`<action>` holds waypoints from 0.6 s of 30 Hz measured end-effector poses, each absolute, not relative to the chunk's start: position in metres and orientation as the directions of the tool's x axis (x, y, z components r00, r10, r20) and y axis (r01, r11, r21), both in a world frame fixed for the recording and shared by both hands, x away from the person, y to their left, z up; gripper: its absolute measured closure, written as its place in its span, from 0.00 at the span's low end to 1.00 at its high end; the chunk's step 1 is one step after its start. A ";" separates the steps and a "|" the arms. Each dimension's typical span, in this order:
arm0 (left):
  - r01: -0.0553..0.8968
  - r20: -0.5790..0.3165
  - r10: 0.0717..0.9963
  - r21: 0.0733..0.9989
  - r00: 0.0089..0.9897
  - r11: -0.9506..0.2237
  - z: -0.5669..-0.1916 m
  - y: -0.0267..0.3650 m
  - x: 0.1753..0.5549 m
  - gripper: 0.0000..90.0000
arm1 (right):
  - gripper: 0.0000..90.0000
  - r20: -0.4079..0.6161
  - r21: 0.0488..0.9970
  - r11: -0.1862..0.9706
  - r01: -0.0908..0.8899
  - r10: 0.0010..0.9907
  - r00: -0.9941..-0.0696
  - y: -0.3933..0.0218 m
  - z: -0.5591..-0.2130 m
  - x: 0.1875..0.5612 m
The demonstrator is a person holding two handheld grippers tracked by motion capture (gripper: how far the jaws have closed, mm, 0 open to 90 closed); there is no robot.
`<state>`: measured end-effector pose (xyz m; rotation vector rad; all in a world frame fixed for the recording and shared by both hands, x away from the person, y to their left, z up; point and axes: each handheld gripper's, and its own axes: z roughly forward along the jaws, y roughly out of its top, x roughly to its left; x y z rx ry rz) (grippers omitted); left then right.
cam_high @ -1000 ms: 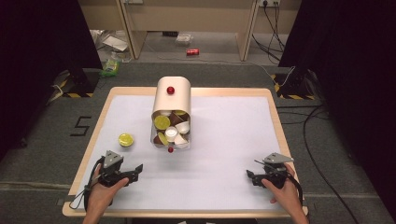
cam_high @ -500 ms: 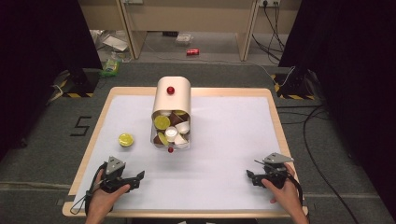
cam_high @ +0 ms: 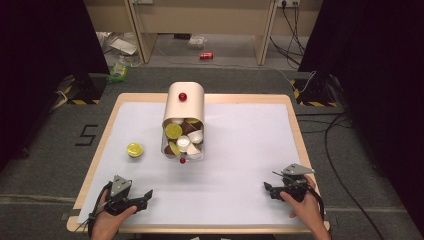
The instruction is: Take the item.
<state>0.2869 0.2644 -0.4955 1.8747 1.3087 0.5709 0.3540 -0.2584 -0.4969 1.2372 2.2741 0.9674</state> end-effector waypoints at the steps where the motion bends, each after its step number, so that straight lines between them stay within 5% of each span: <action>1: 0.582 -0.061 0.924 0.792 0.376 -0.185 -0.496 0.264 0.286 0.17 | 0.14 -0.001 0.721 0.377 0.582 0.840 -0.543 -0.258 -0.497 0.354; 18: 0.559 -0.026 0.925 0.803 0.380 -0.207 -0.511 0.259 0.270 0.16 | 0.14 -0.003 0.721 0.378 0.581 0.840 -0.543 -0.259 -0.497 0.354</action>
